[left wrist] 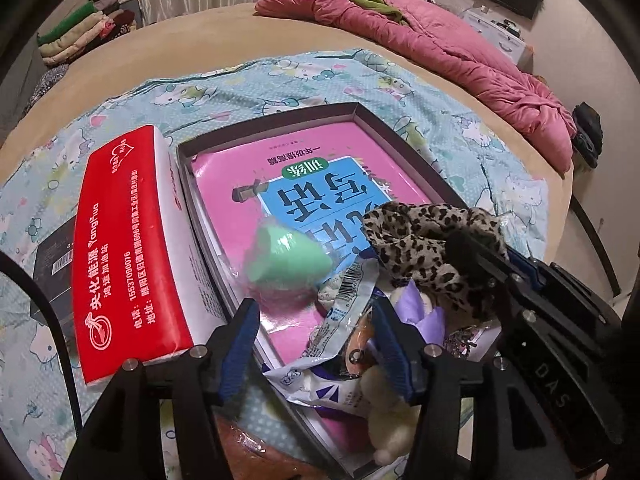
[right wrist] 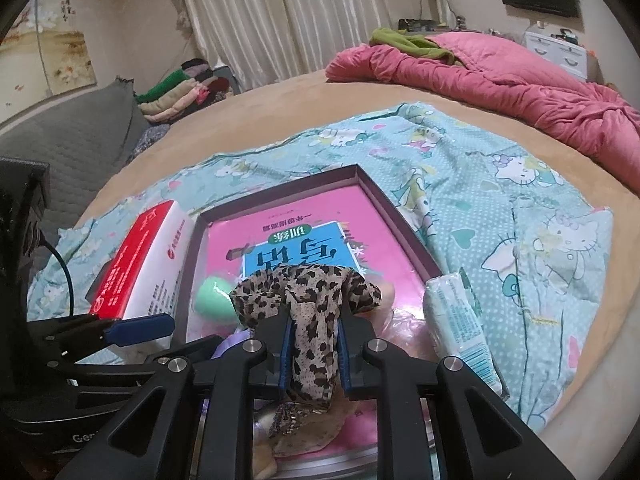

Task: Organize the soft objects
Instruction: 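Lower the sponge and leopard pouch into the tray and open both grippers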

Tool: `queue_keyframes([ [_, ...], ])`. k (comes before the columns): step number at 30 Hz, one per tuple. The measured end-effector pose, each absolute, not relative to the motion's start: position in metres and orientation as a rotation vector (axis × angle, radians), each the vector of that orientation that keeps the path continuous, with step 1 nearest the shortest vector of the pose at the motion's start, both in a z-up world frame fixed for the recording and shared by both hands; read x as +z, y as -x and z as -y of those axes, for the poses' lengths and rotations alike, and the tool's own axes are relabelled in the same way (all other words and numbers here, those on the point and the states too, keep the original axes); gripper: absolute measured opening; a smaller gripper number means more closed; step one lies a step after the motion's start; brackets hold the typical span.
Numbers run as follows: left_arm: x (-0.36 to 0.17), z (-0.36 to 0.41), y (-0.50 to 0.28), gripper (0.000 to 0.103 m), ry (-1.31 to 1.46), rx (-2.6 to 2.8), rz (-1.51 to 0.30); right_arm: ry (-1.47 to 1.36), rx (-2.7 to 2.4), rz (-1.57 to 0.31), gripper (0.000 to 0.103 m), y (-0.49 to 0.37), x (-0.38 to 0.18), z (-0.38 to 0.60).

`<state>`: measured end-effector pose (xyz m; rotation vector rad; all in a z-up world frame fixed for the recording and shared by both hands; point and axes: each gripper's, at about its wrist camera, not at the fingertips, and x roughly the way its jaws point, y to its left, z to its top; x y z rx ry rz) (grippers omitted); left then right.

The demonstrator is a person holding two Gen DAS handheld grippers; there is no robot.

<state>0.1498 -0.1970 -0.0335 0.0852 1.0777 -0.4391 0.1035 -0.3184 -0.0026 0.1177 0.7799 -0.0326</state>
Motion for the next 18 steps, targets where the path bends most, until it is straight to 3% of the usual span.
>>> queue_keyframes([
  [9,-0.024,0.196,-0.14,0.059,-0.121,-0.431,-1.044,-0.16,-0.02,-0.776,0.024,-0.103,-0.005,0.322],
  [18,-0.014,0.191,-0.135,0.067,-0.118,-0.424,-1.012,-0.177,-0.037,-0.762,0.036,-0.1,0.0,0.325],
])
